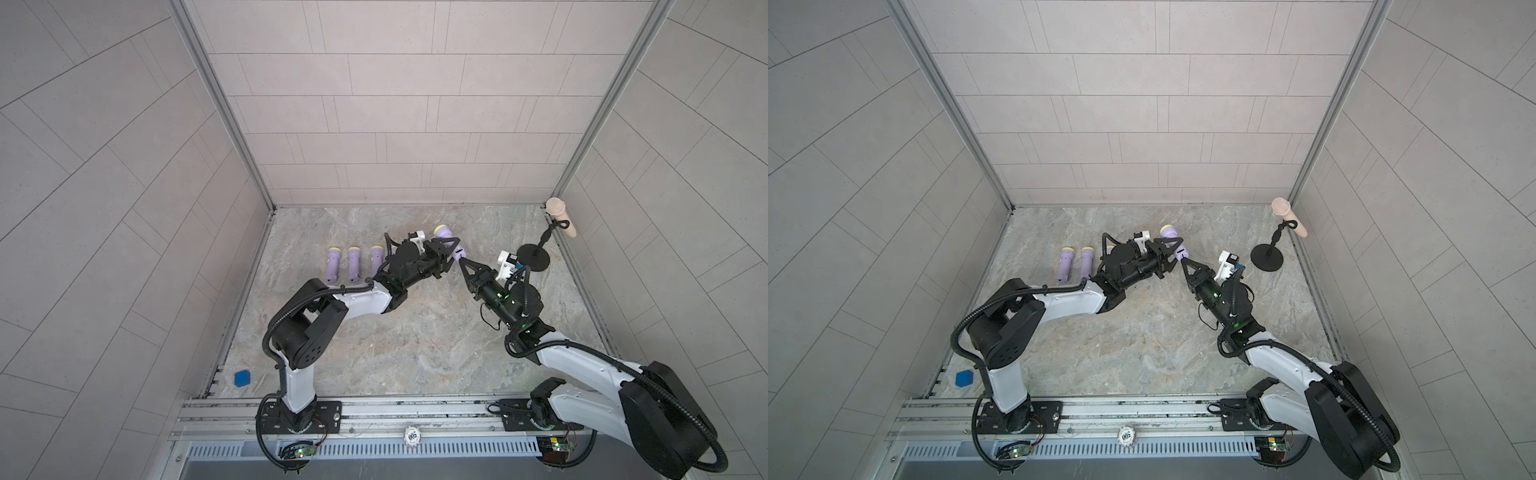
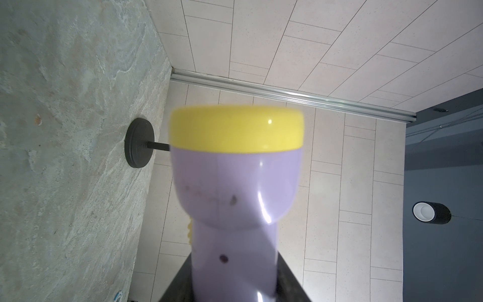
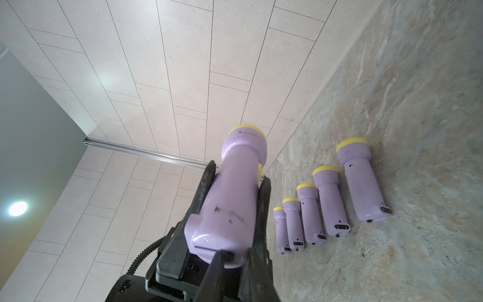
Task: Close the plug at the bottom of the flashlight
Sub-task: Close the plug of the flashlight.
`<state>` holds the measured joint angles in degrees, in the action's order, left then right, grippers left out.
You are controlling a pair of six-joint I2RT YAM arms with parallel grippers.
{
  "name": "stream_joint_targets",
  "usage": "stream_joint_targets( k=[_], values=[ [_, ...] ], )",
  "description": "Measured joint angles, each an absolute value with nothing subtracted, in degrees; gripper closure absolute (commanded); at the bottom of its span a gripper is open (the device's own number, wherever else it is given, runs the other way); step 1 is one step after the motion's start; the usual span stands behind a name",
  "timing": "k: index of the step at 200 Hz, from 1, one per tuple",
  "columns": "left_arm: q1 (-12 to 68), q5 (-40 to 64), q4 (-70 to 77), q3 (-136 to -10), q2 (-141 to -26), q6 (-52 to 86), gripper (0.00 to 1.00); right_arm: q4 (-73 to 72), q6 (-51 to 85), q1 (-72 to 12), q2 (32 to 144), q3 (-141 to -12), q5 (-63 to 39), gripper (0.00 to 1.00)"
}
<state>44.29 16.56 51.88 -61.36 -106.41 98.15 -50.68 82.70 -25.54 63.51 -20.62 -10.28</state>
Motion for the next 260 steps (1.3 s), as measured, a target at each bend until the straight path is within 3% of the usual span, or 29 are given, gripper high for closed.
stream_joint_targets(
  k=[133,260],
  values=[
    [44.6,16.8,49.8,-61.4,-106.4,98.1,1.00,-45.5,82.7,-25.6,61.2,-20.6,-9.8,0.81],
    [44.7,18.2,49.4,-61.4,-106.4,98.0,1.00,-35.8,82.5,-24.5,57.0,-20.6,-7.7,0.69]
  ],
)
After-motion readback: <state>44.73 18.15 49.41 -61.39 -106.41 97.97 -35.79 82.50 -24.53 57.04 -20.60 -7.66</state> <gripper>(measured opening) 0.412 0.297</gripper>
